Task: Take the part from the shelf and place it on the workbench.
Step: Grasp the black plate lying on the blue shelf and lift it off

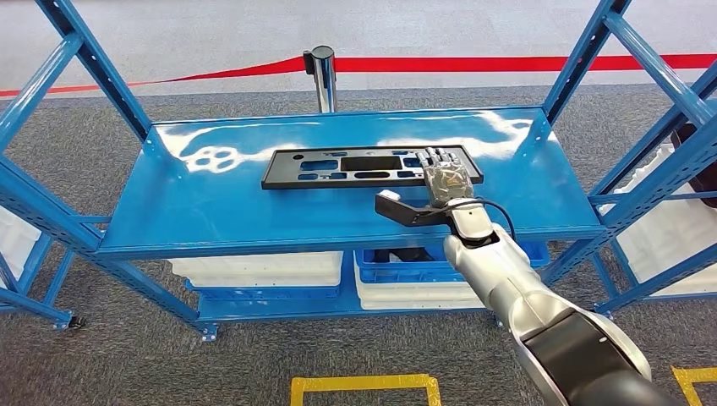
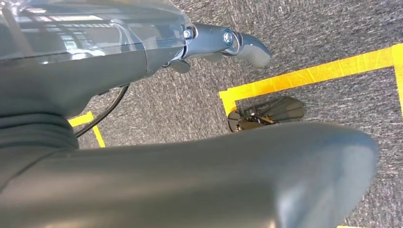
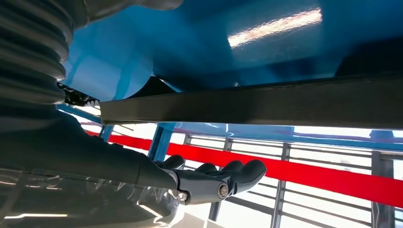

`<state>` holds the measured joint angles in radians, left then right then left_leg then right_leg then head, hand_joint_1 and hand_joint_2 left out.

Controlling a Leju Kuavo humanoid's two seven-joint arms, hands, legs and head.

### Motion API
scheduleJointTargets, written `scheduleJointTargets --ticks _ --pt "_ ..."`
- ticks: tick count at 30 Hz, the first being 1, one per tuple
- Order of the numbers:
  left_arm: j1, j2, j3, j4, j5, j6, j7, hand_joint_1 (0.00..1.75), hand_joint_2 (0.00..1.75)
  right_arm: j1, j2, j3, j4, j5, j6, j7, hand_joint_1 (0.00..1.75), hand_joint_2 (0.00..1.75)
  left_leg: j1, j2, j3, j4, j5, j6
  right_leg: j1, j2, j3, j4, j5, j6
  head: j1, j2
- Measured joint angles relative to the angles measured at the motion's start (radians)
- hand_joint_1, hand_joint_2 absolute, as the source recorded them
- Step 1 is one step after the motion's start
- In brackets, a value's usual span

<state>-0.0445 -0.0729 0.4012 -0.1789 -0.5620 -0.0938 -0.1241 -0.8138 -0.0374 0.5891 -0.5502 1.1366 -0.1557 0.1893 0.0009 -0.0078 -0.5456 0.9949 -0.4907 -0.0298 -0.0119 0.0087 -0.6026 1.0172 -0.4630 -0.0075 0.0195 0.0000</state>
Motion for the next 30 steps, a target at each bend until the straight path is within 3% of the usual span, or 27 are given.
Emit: scheduleJointTargets --ticks 8,12,13,15,17,20,23,30 --pt "0.000 -0.005 0.013 0.000 -0.003 -0.002 0.000 0.00 0.00 0.003 0.003 -0.011 0.026 0.006 -0.093 -0.010 0.00 1.75 0.000 0.000 0.000 0.001 0.000 0.000 0.000 0.000 0.000 0.000 0.000 0.000 0.000 0.000" --pt "0.001 -0.006 0.020 0.000 -0.003 -0.002 -0.003 0.00 0.00 0.014 0.007 -0.019 0.027 0.009 -0.137 -0.021 0.10 1.75 0.000 0.000 0.000 0.001 0.000 0.000 0.000 0.000 0.000 0.000 0.000 0.000 0.000 0.000" --pt "0.001 -0.006 0.021 0.000 -0.003 -0.002 -0.004 0.00 0.00 0.017 0.008 -0.021 0.027 0.009 -0.148 -0.026 0.19 1.75 0.000 0.000 0.000 0.001 0.000 0.000 0.000 0.000 0.000 0.000 0.000 0.000 0.000 0.000" --pt "0.001 -0.006 0.021 0.000 -0.003 -0.002 -0.005 0.00 0.00 0.023 0.008 -0.023 0.027 0.010 -0.167 -0.033 0.62 1.75 0.000 0.000 0.000 0.001 0.000 0.000 0.000 0.000 0.000 0.000 0.000 0.000 0.000 0.000" --pt "0.002 -0.007 0.022 0.000 -0.003 -0.002 -0.005 0.00 0.00 0.029 0.009 -0.024 0.027 0.011 -0.187 -0.040 0.91 1.75 0.000 0.000 0.000 0.001 0.000 0.000 0.000 0.000 0.000 0.000 0.000 0.000 0.000 0.000" --pt "0.002 -0.009 0.022 0.000 -0.004 -0.002 -0.003 0.00 0.00 0.039 0.009 -0.025 0.027 0.016 -0.218 -0.051 0.79 1.75 0.000 0.000 0.000 0.001 0.000 0.000 0.000 0.000 0.000 0.000 0.000 0.000 0.000 0.000" --pt "0.003 -0.012 0.022 0.000 -0.006 -0.003 -0.003 0.00 0.00 0.050 0.008 -0.027 0.024 0.020 -0.243 -0.060 0.87 1.75 0.000 0.000 0.000 0.001 0.000 0.000 0.000 0.000 0.000 0.000 0.000 0.000 0.000 0.000" --pt "0.005 -0.020 0.025 0.000 -0.007 -0.005 -0.003 0.00 0.00 0.075 0.008 -0.046 -0.002 0.029 -0.311 -0.082 1.45 1.75 0.000 0.000 0.000 0.001 0.000 0.000 0.000 0.000 0.000 0.000 0.000 0.000 0.000 0.000"
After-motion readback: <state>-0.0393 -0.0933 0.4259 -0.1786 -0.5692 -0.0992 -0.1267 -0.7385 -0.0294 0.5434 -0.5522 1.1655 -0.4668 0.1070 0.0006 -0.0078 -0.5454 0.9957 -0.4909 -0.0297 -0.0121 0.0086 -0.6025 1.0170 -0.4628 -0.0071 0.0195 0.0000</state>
